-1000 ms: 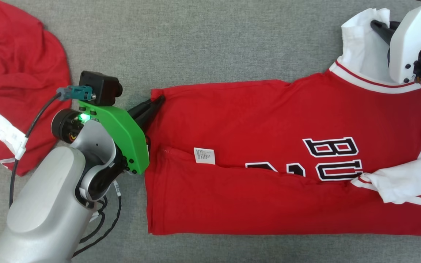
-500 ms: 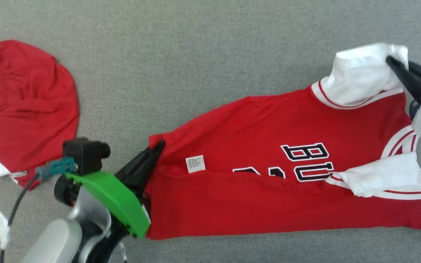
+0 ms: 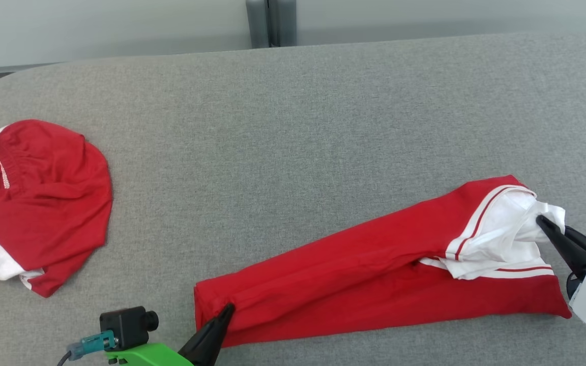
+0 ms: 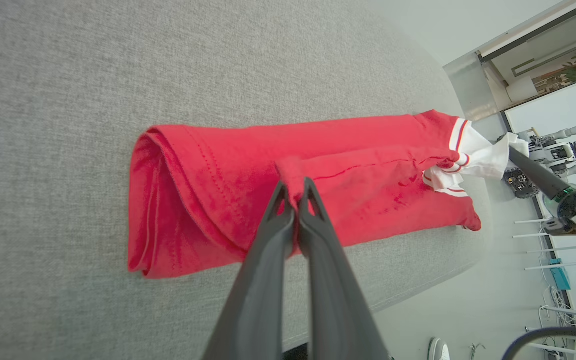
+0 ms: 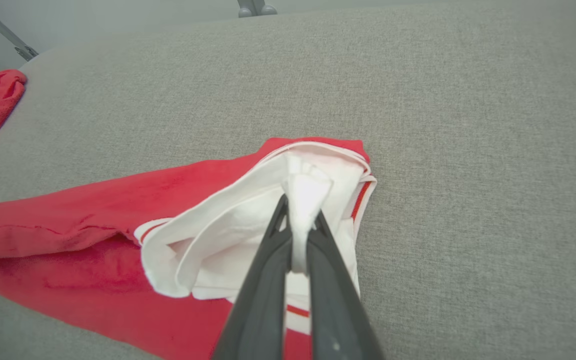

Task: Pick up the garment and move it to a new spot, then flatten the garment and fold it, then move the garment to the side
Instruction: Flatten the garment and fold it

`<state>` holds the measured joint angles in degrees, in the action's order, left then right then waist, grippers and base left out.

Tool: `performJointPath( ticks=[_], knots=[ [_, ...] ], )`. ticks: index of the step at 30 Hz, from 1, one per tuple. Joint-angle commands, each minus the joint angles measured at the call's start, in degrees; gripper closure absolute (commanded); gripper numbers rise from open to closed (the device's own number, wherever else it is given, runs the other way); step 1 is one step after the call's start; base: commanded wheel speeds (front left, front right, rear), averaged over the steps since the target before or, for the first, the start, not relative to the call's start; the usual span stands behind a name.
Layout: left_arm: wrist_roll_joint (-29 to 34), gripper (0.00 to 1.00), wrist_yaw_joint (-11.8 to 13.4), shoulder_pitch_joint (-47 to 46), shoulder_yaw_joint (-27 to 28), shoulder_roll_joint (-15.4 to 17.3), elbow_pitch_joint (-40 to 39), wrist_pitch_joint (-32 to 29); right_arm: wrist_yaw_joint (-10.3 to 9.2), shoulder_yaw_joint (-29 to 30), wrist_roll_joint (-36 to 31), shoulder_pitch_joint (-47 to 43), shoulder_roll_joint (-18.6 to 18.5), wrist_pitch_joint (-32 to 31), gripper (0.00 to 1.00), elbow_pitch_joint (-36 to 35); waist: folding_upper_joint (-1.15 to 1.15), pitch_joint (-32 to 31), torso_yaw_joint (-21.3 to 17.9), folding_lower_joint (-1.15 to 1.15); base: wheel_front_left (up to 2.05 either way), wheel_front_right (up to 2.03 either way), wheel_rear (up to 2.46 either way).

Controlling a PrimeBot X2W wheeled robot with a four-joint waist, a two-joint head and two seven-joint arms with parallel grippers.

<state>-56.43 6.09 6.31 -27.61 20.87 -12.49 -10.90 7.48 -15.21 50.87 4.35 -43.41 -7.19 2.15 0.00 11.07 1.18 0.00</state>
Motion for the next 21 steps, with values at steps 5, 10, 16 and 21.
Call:
performJointPath(
  ticks=[5, 10, 16, 21],
  knots=[
    [-0.4, 1.00, -1.0, -0.1, 0.8, -0.4, 4.2, 1.5, 0.03, 2.4, -3.2, -2.1, 3.0, -2.5, 1.00, -0.5, 0.00, -1.7, -0.8, 0.00, 0.00, 0.00, 0.00],
    [0.4, 0.74, -1.1, -1.6, 1.2, -0.4, 7.3, 2.4, 0.03, 4.1, -5.0, -3.0, 4.5, -4.3, 0.64, -0.8, 0.00, -1.6, -0.3, 0.00, 0.00, 0.00, 0.00],
    [4.6, 0.00, -0.8, -3.2, 0.6, 0.0, 12.2, 5.6, 0.03, 5.1, -7.1, -4.8, 5.7, -8.2, 0.00, -0.4, 0.00, -1.6, 0.2, 0.00, 0.00, 0.00, 0.00],
    [7.9, 0.00, -0.8, -2.8, 0.9, -0.4, 11.7, 10.9, 0.03, 11.0, -7.1, -4.1, 6.0, -10.7, 0.00, -3.0, 0.00, -1.4, -0.2, 0.00, 0.00, 0.00, 0.00]
  ],
)
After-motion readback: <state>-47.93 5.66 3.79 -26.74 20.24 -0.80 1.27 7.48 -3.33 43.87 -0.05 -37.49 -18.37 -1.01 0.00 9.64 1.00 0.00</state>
